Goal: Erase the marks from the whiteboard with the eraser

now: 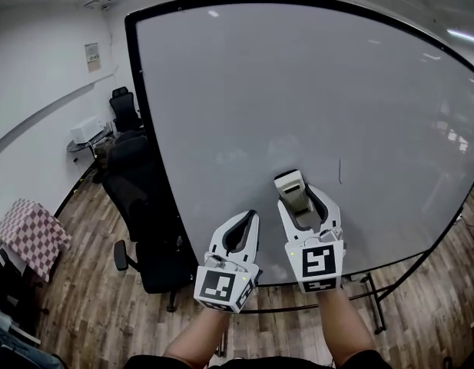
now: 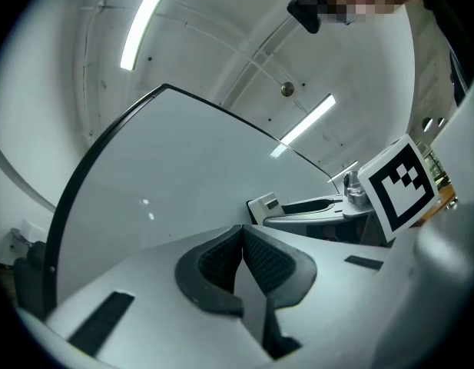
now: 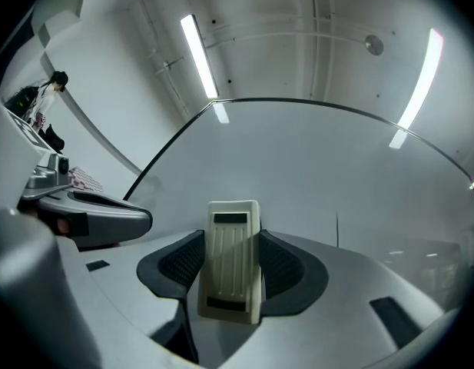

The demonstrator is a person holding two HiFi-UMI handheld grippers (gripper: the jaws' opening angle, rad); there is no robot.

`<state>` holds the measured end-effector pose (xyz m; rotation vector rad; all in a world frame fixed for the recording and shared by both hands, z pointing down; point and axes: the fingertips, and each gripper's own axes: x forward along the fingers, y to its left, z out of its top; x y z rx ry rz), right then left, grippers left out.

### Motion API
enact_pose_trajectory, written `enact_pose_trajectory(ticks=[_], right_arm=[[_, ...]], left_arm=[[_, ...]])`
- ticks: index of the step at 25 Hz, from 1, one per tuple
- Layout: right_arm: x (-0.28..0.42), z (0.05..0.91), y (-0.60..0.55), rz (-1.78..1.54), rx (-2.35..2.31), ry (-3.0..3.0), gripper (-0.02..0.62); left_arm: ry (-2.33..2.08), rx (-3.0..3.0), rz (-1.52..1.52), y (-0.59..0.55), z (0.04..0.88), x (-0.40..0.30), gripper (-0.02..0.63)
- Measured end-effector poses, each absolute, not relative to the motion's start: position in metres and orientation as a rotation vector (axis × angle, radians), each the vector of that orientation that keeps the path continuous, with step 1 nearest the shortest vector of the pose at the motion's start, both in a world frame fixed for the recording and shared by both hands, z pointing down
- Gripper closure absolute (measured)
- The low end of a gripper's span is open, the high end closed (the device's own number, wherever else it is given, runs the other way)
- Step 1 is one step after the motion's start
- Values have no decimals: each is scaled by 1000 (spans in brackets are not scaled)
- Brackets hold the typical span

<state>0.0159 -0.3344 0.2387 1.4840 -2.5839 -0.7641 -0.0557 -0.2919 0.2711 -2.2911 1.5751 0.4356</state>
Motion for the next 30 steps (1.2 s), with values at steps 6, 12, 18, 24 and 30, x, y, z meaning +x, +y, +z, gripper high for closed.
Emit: enact_pose_trajectory(ticks=[6, 12, 18, 24, 30], right_arm=[[9, 232, -342, -817, 1466, -2550, 350], [17, 235, -343, -827, 1477, -2544, 350], [34, 220, -352, -844, 1514, -2551, 347], [59, 207, -355, -849, 1593, -2547, 347], [101, 188, -367, -870, 1697, -2506, 347]], left_arm=[[1591, -2279, 431, -295, 267, -65, 586], [1575, -2307, 406, -292, 280, -56, 586], [1581, -2303, 396, -296, 279, -54, 586], [1567, -2291, 413, -294, 281, -50, 587], [1545, -2311, 406, -298, 276, -36, 586]])
